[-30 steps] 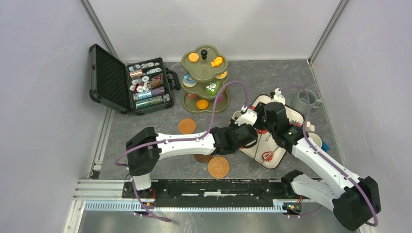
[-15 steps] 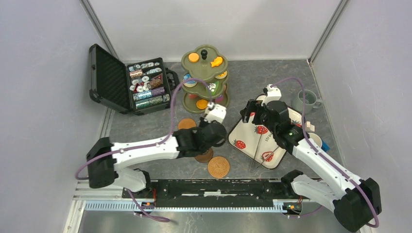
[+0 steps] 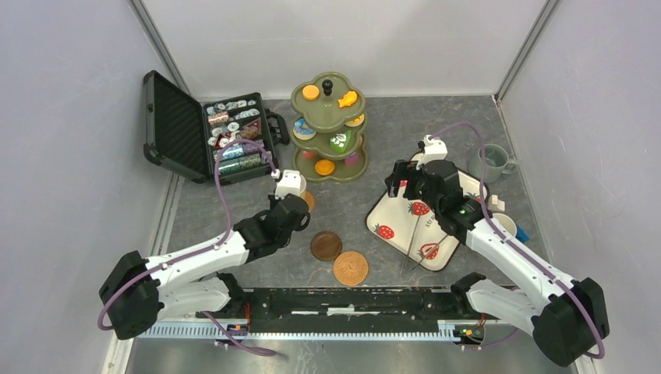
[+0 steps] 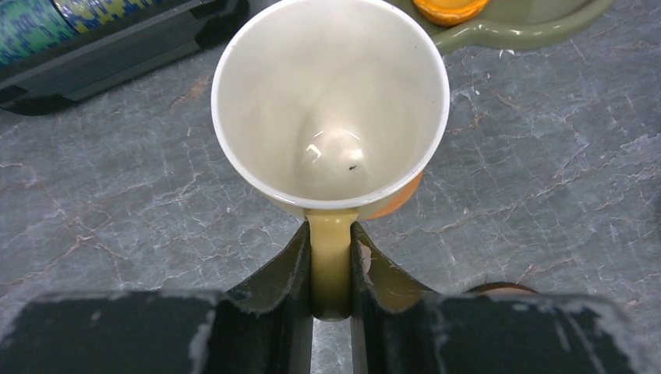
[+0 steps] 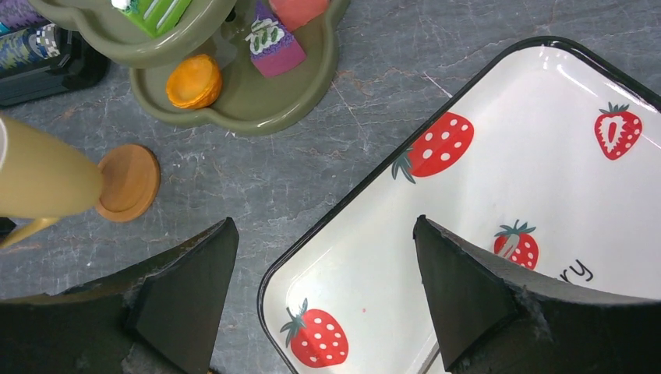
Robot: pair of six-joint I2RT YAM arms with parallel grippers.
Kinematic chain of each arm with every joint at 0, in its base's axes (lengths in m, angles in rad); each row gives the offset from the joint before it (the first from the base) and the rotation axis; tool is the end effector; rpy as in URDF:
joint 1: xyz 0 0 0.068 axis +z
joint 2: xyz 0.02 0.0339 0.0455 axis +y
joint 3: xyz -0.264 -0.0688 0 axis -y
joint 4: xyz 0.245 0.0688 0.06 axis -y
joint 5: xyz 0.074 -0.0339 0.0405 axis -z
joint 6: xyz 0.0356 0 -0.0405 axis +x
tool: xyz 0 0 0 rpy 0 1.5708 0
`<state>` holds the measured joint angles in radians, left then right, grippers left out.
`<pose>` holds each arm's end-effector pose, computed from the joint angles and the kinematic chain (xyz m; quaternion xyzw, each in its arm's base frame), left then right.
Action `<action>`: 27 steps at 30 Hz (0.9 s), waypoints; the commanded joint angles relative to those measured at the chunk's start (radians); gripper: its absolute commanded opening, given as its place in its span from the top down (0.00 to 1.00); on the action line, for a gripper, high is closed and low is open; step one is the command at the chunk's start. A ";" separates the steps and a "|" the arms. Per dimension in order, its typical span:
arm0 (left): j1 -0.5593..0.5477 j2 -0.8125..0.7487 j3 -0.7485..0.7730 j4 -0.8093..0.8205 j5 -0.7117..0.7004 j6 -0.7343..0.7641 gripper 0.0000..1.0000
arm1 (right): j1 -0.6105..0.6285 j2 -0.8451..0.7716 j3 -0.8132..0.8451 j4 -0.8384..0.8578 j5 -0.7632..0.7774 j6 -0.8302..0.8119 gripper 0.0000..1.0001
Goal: Serve the afternoon tea
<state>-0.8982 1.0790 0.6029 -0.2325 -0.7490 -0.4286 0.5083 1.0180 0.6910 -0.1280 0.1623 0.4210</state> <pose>0.1539 -0.1543 0.2221 0.0480 0.8579 0.0224 0.5111 0.2043 0.1073 0.2683 0.0060 0.8466 0.1750 0.5025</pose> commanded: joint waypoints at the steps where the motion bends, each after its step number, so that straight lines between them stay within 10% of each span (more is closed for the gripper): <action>1: 0.015 -0.022 -0.031 0.280 -0.007 0.027 0.98 | -0.005 0.011 0.033 0.048 -0.005 -0.014 0.10; 27: 0.021 0.058 -0.126 0.378 -0.053 -0.014 0.98 | -0.005 0.048 0.023 0.064 -0.072 -0.011 0.10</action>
<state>-0.8825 1.1603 0.4763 0.0326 -0.7174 -0.4202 0.5076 1.0542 0.6910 -0.1097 0.1116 0.4141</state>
